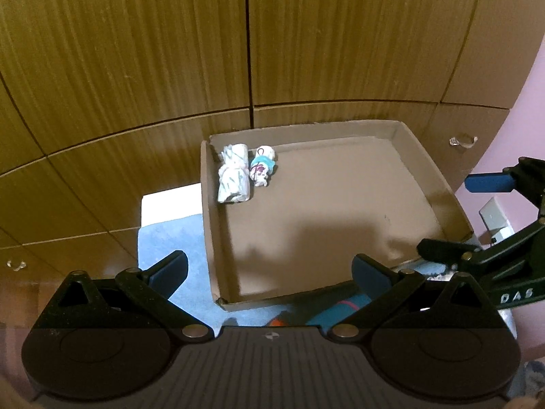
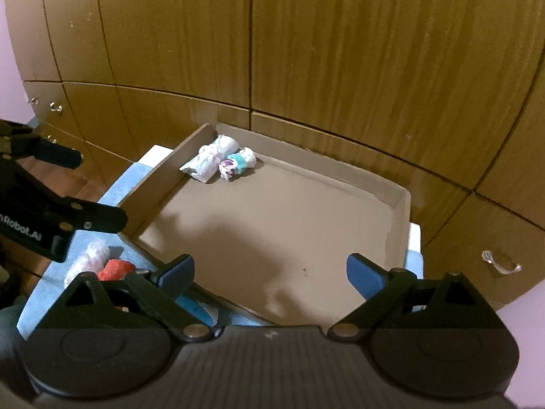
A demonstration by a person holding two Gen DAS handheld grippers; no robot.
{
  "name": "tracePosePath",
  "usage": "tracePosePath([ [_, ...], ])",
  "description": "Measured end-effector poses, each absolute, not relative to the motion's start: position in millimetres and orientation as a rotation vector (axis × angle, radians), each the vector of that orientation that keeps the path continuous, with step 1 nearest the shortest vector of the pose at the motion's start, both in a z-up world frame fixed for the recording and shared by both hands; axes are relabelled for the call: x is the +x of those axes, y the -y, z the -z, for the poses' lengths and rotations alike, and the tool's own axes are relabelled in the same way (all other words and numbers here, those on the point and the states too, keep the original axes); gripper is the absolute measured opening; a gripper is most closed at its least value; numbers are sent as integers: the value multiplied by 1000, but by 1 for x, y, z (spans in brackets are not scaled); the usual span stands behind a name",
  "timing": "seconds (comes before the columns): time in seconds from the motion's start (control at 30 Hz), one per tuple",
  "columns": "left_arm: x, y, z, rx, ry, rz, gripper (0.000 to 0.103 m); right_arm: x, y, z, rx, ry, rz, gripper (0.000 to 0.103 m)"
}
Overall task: Organize objects
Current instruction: 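Withdraw both open grippers from the tray back over the clothes pile, then grasp the grey sock bundle with the right gripper while the left grasps the plastic-wrapped bundle with green tie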
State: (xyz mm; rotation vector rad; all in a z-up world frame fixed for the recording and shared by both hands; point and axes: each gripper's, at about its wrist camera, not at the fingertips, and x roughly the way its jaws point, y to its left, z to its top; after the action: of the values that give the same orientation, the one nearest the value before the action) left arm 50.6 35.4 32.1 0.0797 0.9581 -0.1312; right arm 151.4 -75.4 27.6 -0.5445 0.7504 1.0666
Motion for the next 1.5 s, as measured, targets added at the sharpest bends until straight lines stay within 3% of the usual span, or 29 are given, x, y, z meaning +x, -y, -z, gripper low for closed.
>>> tracePosePath([
  [0.47, 14, -62, -19, 64, -948, 110, 103, 136, 111, -29, -515, -747, -1073, 96],
  [0.7, -36, -82, -14, 66, -868, 98, 103, 77, 145, -32, -460, -644, -1129, 97],
  [0.97, -95, -99, 13, 65, -843, 13, 103, -13, 165, 7, -444, -563, -1236, 100],
  [1.5, -149, -133, 30, 31, -810, -44, 103, -60, 137, 82, -460, -539, -1187, 98],
])
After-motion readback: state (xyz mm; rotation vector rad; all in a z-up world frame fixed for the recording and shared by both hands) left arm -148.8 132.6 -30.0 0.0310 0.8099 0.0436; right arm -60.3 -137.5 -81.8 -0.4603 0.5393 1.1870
